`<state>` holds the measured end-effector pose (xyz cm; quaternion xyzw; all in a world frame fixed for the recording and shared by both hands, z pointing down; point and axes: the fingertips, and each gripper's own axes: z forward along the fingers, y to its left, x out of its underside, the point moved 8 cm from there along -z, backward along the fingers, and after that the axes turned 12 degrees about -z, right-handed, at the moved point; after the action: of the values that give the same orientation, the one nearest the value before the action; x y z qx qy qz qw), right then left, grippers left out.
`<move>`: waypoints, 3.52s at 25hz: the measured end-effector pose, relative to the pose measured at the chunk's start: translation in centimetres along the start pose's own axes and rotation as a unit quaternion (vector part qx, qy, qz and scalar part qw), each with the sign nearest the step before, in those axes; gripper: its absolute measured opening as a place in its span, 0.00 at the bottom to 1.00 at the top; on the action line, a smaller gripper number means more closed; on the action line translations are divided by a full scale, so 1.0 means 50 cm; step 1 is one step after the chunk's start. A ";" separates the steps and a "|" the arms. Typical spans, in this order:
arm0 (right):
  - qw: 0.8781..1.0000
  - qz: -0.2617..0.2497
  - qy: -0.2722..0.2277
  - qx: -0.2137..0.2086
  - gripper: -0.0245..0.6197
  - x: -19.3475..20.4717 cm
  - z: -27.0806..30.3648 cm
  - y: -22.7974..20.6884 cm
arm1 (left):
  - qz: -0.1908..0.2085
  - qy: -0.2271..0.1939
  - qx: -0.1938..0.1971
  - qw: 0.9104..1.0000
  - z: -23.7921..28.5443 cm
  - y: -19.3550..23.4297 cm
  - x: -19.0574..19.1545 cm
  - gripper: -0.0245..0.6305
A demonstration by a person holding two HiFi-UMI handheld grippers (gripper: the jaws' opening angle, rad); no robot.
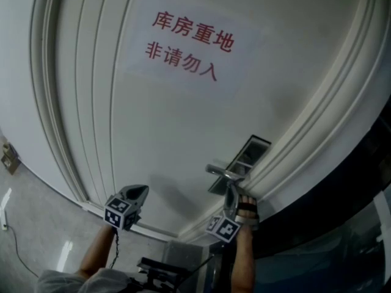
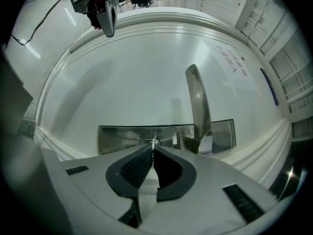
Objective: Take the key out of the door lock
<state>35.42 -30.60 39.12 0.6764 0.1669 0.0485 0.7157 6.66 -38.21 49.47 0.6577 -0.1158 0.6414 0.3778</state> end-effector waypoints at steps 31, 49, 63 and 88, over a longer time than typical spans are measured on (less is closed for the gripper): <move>1.000 -0.003 0.012 -0.001 0.07 0.009 -0.016 0.002 | 0.006 0.000 0.004 1.000 -0.011 -0.002 -0.005 0.03; 1.000 0.005 0.008 0.000 0.07 0.007 -0.023 0.003 | 0.004 -0.001 0.003 1.000 -0.024 -0.005 -0.003 0.03; 0.997 0.077 0.000 0.013 0.07 0.016 -0.076 0.004 | 0.008 -0.009 0.005 1.000 -0.044 -0.016 -0.006 0.03; 0.831 0.555 -0.013 -0.023 0.07 -0.011 -0.262 0.051 | 0.061 -0.028 0.014 0.998 -0.192 -0.062 -0.019 0.03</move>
<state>31.31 -18.10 41.36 0.6389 -0.2472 0.4329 0.5859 1.25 -30.19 46.48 0.6722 -0.1571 0.6463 0.3253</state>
